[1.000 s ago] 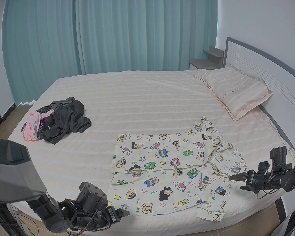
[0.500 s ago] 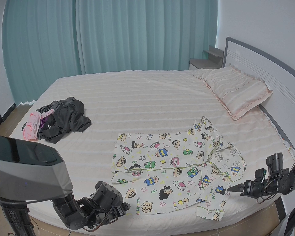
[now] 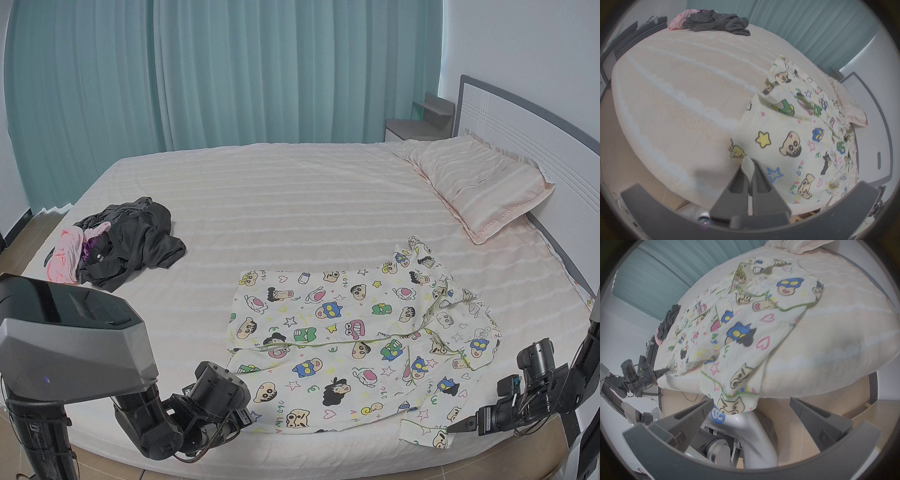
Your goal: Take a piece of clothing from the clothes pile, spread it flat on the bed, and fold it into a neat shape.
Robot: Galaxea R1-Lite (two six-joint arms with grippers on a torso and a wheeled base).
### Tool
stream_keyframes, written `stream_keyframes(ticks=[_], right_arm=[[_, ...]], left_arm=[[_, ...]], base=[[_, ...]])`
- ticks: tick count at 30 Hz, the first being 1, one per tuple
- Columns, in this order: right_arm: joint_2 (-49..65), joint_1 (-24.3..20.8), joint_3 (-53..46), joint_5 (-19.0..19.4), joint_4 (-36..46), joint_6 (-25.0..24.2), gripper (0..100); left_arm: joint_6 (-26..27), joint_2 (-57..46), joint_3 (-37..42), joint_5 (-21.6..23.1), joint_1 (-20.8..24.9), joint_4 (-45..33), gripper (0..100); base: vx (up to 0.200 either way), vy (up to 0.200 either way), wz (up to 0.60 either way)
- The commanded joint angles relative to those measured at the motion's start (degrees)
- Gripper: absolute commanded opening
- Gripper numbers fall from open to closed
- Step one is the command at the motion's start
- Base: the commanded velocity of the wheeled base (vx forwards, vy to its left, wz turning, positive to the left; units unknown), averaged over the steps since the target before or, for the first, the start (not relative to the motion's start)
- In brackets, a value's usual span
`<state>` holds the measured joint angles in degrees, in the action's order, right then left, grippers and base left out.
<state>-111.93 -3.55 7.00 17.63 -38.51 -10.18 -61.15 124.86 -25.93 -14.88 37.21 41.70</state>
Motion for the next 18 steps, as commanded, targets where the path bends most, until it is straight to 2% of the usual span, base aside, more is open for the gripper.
stream_keyframes(ticks=[1,9,12,18], right_arm=[[-3.55,-6.82,-0.14,-2.77,-2.01,-4.76,100],[-10.76,-16.40,-0.41,-9.19,-12.73,-13.46,100],[-12.78,-18.07,-0.93,-11.04,-13.96,-13.81,100],[-12.61,-17.46,-1.02,-12.62,-15.19,-13.90,100]], left_arm=[[-1.43,-0.05,0.70,-0.41,-1.43,2.94,0],[-2.22,-0.14,1.32,-0.32,-1.79,4.09,0],[-2.22,-0.40,1.41,-0.32,-1.79,4.09,0],[-2.22,-0.58,1.50,-0.32,-1.70,4.09,0]], base=[[0.000,0.000,0.00],[0.000,0.000,0.00],[0.000,0.000,0.00],[0.000,0.000,0.00]])
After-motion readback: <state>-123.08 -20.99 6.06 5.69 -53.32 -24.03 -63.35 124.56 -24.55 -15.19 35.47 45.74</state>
